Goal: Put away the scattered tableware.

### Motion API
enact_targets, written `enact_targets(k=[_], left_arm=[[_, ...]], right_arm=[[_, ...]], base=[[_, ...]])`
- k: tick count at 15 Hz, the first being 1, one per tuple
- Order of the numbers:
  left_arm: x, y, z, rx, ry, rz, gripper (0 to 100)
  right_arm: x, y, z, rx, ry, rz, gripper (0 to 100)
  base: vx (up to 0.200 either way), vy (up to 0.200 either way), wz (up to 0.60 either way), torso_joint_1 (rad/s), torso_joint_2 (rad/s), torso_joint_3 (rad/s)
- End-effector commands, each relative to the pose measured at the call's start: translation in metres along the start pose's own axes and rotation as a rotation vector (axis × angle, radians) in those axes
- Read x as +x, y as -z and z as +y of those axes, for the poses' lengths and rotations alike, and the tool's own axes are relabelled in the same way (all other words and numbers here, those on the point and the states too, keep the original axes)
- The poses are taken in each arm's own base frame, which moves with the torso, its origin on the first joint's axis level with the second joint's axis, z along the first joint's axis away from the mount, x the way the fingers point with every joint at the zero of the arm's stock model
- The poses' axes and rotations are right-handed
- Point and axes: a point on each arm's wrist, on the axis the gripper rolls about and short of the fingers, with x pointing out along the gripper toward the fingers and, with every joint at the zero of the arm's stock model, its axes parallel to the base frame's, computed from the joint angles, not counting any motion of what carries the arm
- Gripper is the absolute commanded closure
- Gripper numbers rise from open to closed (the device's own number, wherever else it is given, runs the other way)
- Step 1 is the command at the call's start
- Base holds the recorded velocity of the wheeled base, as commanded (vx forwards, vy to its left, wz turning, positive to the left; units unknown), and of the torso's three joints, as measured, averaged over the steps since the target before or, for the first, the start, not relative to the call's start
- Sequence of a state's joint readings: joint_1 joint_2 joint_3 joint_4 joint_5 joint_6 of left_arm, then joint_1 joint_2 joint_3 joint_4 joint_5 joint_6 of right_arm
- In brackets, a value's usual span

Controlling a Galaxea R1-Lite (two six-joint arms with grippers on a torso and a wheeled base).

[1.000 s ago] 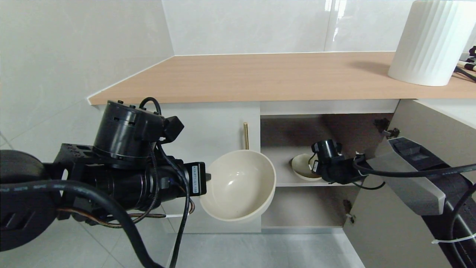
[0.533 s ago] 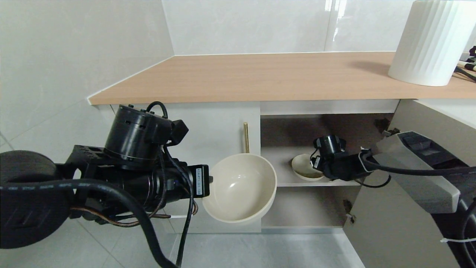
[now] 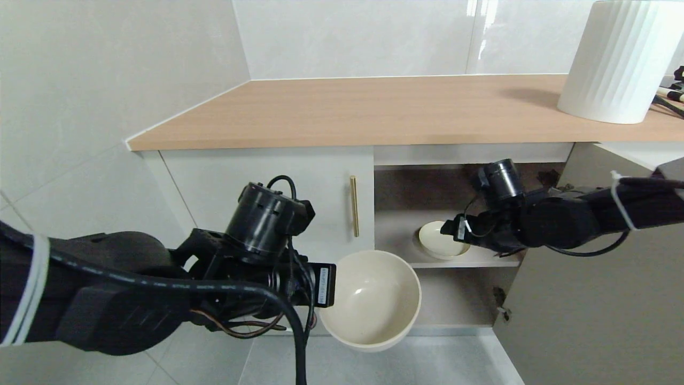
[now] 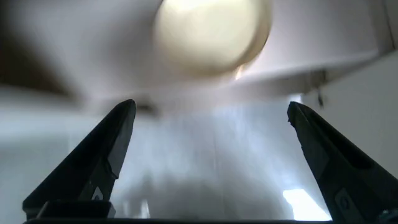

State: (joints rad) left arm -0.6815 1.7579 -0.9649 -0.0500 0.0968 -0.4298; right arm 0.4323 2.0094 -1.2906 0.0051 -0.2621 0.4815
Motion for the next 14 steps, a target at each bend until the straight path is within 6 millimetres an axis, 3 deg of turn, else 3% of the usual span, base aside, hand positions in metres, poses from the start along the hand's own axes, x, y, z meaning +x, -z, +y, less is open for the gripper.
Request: enact_targets(k=[1, 3, 5, 9, 14], left_arm=[[0.024, 0.014, -0.008, 0.031, -0.012, 0.064, 100], [0.043, 0.022, -0.018, 0.060, -0.060, 0.049, 100], [0.051, 0.028, -0.023, 0.079, -0.083, 0.051, 100], [0.047, 0.028, -0.031, 0.089, -0.065, 0.041, 100], [0.045, 0.027, -0.031, 0.087, -0.065, 0.034, 100]], right_arm=[[-0.089, -0.005, 0.008, -0.071, -0.143, 0.000, 0], [-0.113, 0.005, 0.011, -0.151, -0.184, 0.072, 0], [-0.115, 0.019, 0.018, -0.210, -0.199, 0.109, 0], [-0.098, 0.055, 0.037, -0.342, -0.205, 0.210, 0], [-0.074, 0.075, 0.049, -0.370, -0.187, 0.283, 0]], base=[[0.000, 0.000, 0.00, 0.000, 0.00, 0.000], [0.000, 0.000, 0.00, 0.000, 0.00, 0.000], [0.000, 0.000, 0.00, 0.000, 0.00, 0.000], [0.000, 0.000, 0.00, 0.000, 0.00, 0.000], [0.000, 0.000, 0.00, 0.000, 0.00, 0.000]])
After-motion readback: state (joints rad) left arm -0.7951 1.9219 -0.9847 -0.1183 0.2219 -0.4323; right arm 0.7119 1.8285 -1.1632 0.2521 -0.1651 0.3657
